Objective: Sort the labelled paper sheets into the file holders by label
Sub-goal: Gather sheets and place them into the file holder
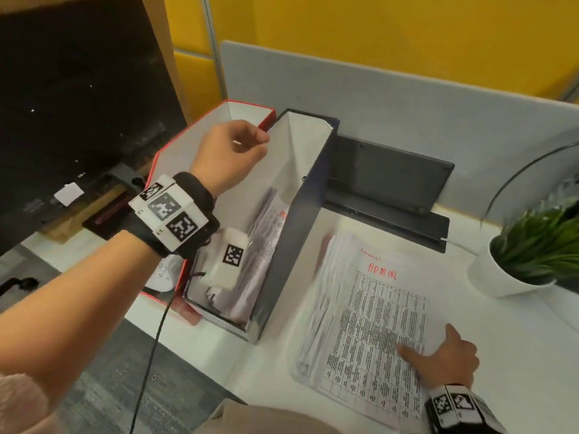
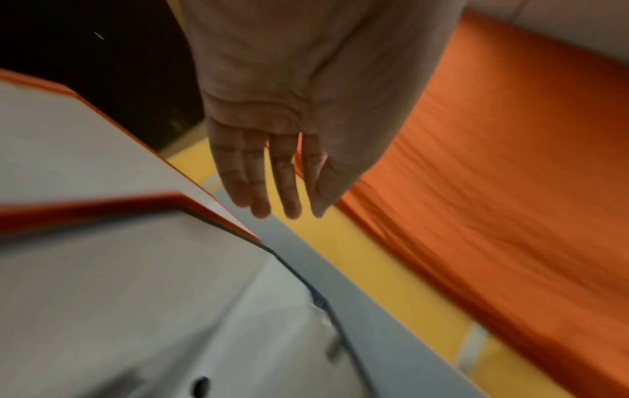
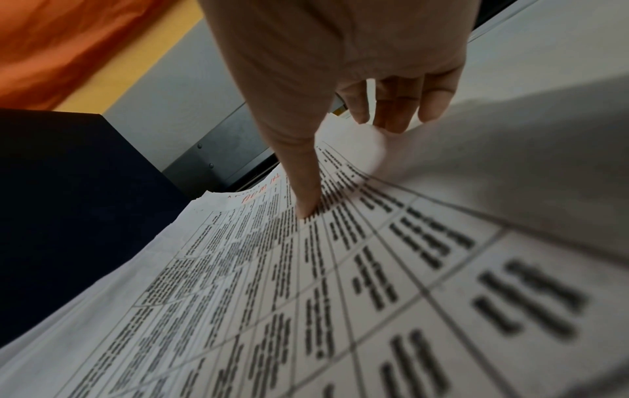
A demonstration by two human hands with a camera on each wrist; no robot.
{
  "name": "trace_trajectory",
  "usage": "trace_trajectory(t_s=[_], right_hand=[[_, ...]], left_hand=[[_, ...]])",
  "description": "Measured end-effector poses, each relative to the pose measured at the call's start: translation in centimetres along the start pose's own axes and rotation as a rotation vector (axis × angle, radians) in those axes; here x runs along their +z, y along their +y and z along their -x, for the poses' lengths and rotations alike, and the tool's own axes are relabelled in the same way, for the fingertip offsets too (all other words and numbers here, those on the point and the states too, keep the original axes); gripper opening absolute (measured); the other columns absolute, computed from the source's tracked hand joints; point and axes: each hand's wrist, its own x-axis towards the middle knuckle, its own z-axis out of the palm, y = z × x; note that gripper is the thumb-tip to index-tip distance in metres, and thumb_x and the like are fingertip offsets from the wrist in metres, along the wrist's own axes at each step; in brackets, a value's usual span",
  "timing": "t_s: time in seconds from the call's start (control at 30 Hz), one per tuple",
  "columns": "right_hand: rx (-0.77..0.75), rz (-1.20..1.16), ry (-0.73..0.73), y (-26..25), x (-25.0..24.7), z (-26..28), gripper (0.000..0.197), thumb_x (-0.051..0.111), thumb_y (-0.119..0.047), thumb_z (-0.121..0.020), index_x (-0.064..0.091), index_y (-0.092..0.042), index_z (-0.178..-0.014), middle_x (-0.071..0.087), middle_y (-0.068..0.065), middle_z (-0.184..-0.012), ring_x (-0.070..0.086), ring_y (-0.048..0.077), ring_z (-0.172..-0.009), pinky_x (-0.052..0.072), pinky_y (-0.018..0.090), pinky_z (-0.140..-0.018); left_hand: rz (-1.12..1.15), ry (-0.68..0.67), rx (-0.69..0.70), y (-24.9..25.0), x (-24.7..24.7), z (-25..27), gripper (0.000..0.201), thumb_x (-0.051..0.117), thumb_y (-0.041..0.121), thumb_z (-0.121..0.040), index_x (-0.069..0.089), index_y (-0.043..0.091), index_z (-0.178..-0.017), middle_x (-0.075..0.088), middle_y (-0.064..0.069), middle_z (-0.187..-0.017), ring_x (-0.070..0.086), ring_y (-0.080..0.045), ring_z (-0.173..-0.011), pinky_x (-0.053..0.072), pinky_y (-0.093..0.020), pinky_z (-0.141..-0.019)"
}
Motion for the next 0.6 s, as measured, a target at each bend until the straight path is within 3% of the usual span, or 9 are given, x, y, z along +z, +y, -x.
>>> trace_trajectory(t_s=[0.1, 0.23, 0.3, 0.4, 0.5, 0.6], right_hand=[[-0.011, -0.005, -0.021, -0.1, 0.0, 0.2, 0.111, 0.087, -0.035, -0.057, 0.023, -0.008, -0.144, 0.03, 0.02, -0.138, 0.026, 0.036, -0.13, 0.031, 0.049, -0.106], [-0.011, 0.002, -0.031, 0.0, 0.0, 0.6, 0.112, 0.086, -0.04, -0.059, 0.021, -0.008, -0.145, 0.029, 0.018, -0.138, 0.026, 0.034, -0.13, 0.03, 0.045, -0.107], [-0.007, 0.014, -0.036, 0.0, 0.0, 0.8, 0.112, 0.084, -0.042, -0.06, 0.02, -0.009, -0.145, 0.029, 0.017, -0.138, 0.027, 0.034, -0.13, 0.031, 0.043, -0.107], [-0.006, 0.002, -0.036, 0.0, 0.0, 1.1, 0.111, 0.083, -0.043, -0.061, 0.018, -0.009, -0.145, 0.028, 0.017, -0.139, 0.028, 0.032, -0.13, 0.031, 0.042, -0.107], [-0.005, -0.006, -0.041, 0.1, 0.1, 1.4, 0.111, 0.081, -0.045, -0.064, 0.016, -0.009, -0.146, 0.026, 0.014, -0.14, 0.027, 0.031, -0.132, 0.032, 0.04, -0.107], [-0.017, 0.001, -0.05, 0.2, 0.1, 1.6, 0.11, 0.079, -0.047, -0.065, 0.015, -0.008, -0.146, 0.026, 0.014, -0.139, 0.027, 0.03, -0.131, 0.032, 0.04, -0.106]], left_hand=[[0.026, 0.056, 0.18, 3.1, 4.1, 2.5, 0.009, 0.058, 0.016, -0.088, 0.064, 0.019, -0.093, 0.063, 0.008, -0.092, 0.055, -0.003, -0.081, 0.041, -0.007, -0.071], [0.098, -0.118, 0.233, 4.2, 11.1, 6.3, 0.012, 0.059, 0.012, -0.085, 0.065, 0.022, -0.087, 0.062, 0.007, -0.085, 0.055, -0.002, -0.076, 0.041, -0.009, -0.07], [0.01, -0.243, 0.169, 2.9, 14.6, 8.1, 0.011, 0.058, 0.016, -0.085, 0.065, 0.023, -0.09, 0.063, 0.007, -0.087, 0.057, -0.007, -0.08, 0.045, -0.019, -0.074], [-0.284, -0.493, -0.037, -0.7, 18.8, 9.9, 0.021, 0.055, 0.025, -0.089, 0.061, 0.016, -0.107, 0.065, -0.003, -0.101, 0.058, -0.02, -0.105, 0.048, -0.03, -0.083], [-0.506, -0.67, -0.203, -4.0, 20.7, 11.0, 0.027, 0.053, 0.031, -0.092, 0.059, 0.008, -0.103, 0.064, -0.007, -0.095, 0.059, -0.022, -0.078, 0.044, -0.025, -0.057], [-0.447, -0.631, -0.304, -5.7, 21.3, 11.2, 0.023, 0.062, 0.032, -0.086, 0.059, 0.009, -0.087, 0.063, -0.007, -0.083, 0.056, -0.018, -0.064, 0.045, -0.024, -0.055]])
